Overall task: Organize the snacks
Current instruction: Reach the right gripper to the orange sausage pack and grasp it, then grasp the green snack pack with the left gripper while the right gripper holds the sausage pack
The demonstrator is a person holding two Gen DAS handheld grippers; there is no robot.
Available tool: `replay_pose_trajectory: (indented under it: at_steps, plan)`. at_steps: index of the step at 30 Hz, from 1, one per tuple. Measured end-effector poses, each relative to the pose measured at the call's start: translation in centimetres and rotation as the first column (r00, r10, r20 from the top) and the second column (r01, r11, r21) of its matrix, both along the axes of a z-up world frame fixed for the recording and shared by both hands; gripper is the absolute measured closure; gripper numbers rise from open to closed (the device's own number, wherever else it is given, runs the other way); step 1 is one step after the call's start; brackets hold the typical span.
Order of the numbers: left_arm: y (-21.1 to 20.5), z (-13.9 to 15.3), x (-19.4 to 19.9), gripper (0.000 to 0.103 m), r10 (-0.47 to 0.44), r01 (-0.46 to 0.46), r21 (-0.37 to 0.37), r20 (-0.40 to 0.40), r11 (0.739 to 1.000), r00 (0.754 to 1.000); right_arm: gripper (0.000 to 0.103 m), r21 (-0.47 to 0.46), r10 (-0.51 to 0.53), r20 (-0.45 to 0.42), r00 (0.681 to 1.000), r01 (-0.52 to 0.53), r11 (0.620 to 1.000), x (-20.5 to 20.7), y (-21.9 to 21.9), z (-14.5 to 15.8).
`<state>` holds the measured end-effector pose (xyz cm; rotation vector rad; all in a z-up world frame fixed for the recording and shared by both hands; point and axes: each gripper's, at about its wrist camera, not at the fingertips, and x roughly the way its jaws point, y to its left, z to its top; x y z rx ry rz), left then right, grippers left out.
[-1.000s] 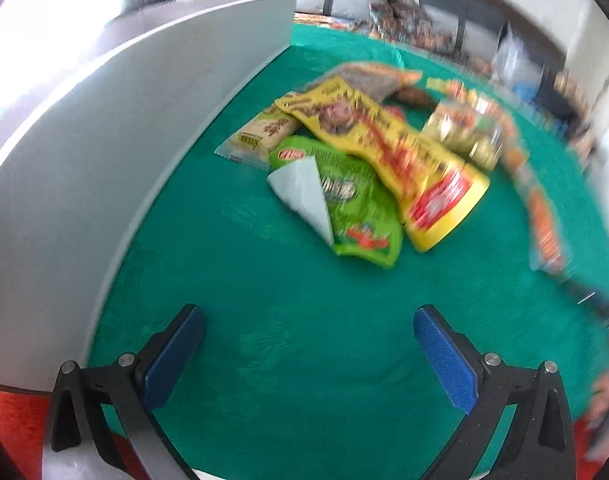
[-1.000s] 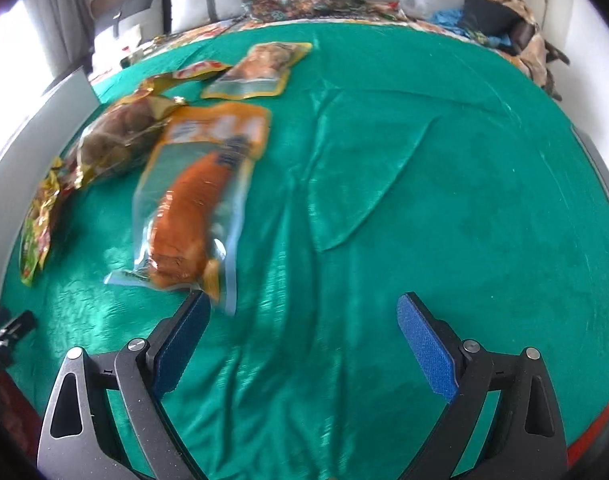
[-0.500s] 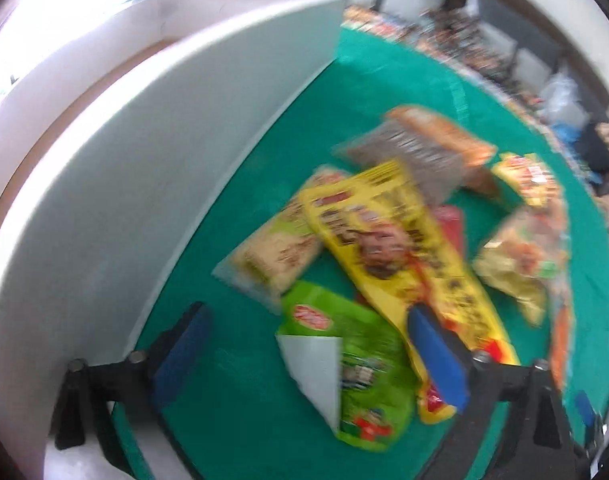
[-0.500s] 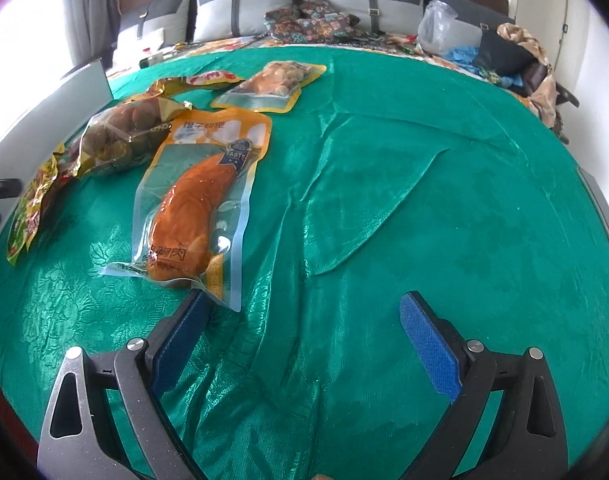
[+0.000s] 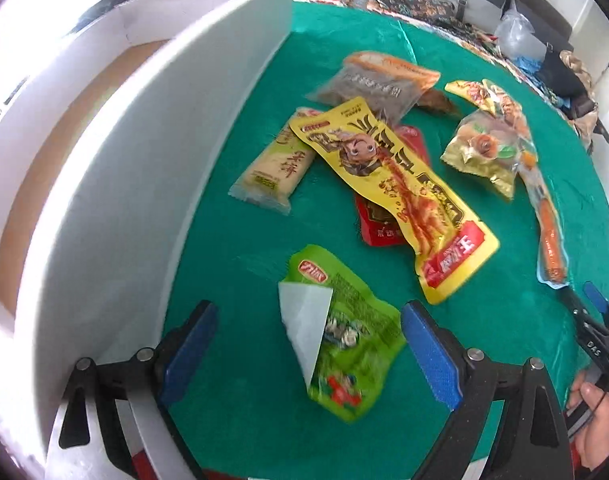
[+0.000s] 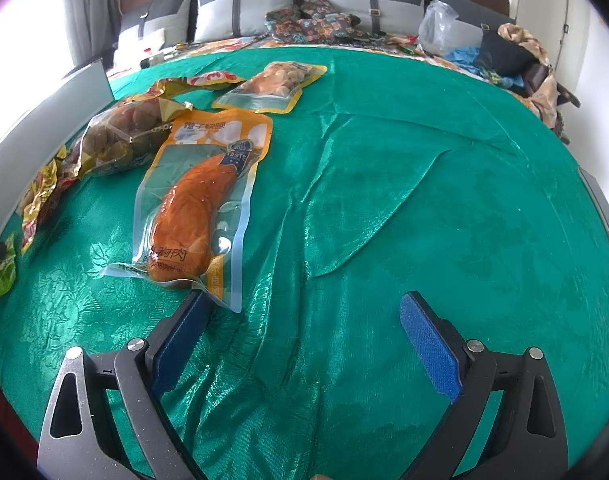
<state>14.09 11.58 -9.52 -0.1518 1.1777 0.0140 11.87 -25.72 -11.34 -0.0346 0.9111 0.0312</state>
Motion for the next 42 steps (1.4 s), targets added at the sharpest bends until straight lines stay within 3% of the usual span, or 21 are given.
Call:
replay_pose_trajectory:
  at_steps: [3,6,8,12,16,18,22,23,25,26,28,35,37,39,42]
  plan:
    - [-0.1,-0.7,-0.2,0.007,0.070,-0.073,-0.069,-0.049,0.995,0.996,0.005,0.000,0.000,0.000,1.000,0.000,1.000,0.0,0.0,0.0]
    - [-1.7,-1.9,-0.4,0.007,0.085,-0.090,-0.097,-0.060,0.991,0.995,0.005,0.000,0.000,0.000,1.000,0.000,1.000,0.0,0.0,0.0]
    - [-2.8,-2.4,1.2,0.001,0.044,-0.048,-0.143,-0.032,0.989,0.999,0.005,0.000,0.001,0.001,1.000,-0.001,1.000,0.0,0.0,0.0]
    - [-3.4,-2.2,4.0,0.001,-0.073,0.070,-0.160,-0.009,0.985,0.997,0.005,0.000,0.001,0.002,1.000,-0.001,1.000,0.1,0.0,-0.1]
    - [-1.9,-0.5,3.0,0.001,-0.022,0.023,-0.128,0.004,0.992,1.000,0.005,0.000,0.001,0.002,1.000,-0.001,1.000,0.0,-0.1,-0.1]
    - [-1.7,-0.6,2.4,0.001,-0.019,0.016,-0.100,-0.028,0.995,0.999,0.005,-0.001,0.001,0.002,1.000,-0.001,1.000,0.0,0.0,-0.1]
    - [-3.6,-2.2,1.2,0.003,-0.053,0.058,0.065,-0.070,0.996,0.996,0.005,0.000,0.002,0.002,1.000,-0.002,1.000,0.0,0.0,-0.2]
    - [-4.3,-2.9,1.2,0.008,-0.063,0.072,0.107,-0.085,0.992,0.994,0.005,0.000,0.002,0.003,1.000,-0.002,1.000,0.0,0.0,-0.2]
    - [-4.7,-3.1,0.8,0.017,-0.064,0.071,0.101,-0.065,0.992,0.996,0.005,-0.001,0.001,0.003,1.000,-0.001,1.000,-0.1,0.0,-0.2]
    - [-4.9,-2.8,0.7,0.035,-0.062,0.066,0.091,-0.046,0.994,0.997,0.005,-0.001,0.001,0.003,1.000,-0.001,1.000,-0.1,0.0,-0.2]
    - [-5.4,-2.5,0.4,0.039,-0.063,0.066,0.108,-0.023,0.992,0.998,0.005,0.001,0.003,0.002,1.000,-0.003,1.000,0.1,-0.1,-0.2]
    - [-3.4,-2.0,-2.1,0.040,-0.032,0.033,-0.019,0.050,0.999,0.998,0.005,0.019,0.037,-0.012,0.999,-0.037,0.999,0.6,0.1,-0.1]
    - [-2.7,-1.7,-2.8,0.040,-0.025,0.028,-0.053,0.073,0.998,0.997,0.006,0.103,0.037,-0.072,0.997,-0.030,0.994,0.8,-1.0,0.5]
    - [-2.5,-1.6,-3.0,0.040,-0.016,0.022,-0.073,0.088,0.997,0.996,0.006,0.255,-0.012,-0.129,0.992,0.045,0.966,1.8,-2.2,1.8]
    - [-2.0,-1.1,-3.3,0.040,-0.004,0.016,-0.119,0.102,0.993,0.995,0.006,0.290,0.002,-0.186,0.982,0.053,0.956,5.3,-0.2,3.5]
